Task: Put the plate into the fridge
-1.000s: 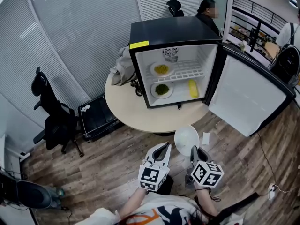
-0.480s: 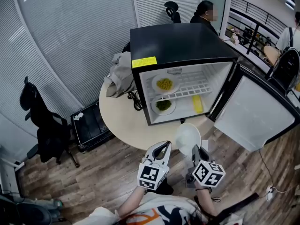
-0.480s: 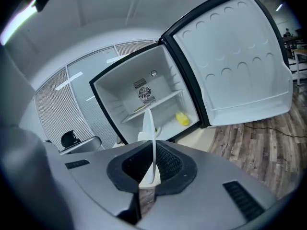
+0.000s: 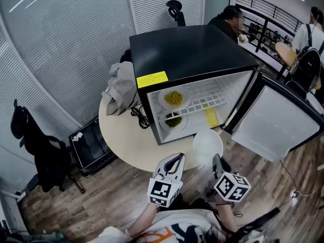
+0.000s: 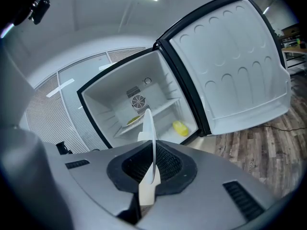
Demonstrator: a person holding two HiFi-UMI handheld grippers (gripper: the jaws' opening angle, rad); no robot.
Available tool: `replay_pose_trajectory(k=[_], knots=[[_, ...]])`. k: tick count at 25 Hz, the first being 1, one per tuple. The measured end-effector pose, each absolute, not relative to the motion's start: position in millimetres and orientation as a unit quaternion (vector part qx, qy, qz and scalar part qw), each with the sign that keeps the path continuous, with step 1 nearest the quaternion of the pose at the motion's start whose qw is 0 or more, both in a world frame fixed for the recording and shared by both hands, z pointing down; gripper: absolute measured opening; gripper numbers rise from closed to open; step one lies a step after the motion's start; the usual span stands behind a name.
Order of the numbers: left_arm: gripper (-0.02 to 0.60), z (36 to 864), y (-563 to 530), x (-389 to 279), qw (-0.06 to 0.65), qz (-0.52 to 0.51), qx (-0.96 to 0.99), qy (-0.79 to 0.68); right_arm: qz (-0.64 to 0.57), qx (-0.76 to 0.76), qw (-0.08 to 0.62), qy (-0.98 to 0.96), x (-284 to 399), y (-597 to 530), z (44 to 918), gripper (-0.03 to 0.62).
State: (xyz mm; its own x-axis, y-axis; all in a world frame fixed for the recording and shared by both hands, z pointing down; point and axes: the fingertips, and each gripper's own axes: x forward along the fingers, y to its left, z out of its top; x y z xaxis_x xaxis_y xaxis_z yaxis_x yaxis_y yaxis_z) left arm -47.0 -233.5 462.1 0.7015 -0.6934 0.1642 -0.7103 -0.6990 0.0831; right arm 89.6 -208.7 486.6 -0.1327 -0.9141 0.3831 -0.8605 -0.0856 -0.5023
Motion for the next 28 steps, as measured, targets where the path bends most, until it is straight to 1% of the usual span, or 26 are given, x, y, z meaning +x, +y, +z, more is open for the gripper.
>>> replay_pose_trajectory(k=[9,16,28], knots=[[0.014,476.6,-235.3,-46.1,0.077,0.066,0.924,-0.369,-0.333,-0.663,0.053,0.668,98.5,-230.5,477.3,0.023],[0.014,473.3,-257.4,-53.1,0.074,0.066,0.915,-0.391,-0.32,-0.659,0.094,0.674,107.1,-278.0,448.8,0.023],[0.014,463.6,-298.8,-20.3,0.056,0.074,0.915,-0.393,-0.336,-0.65,0.144,0.666,141.6,-348.3,434.6,0.023]])
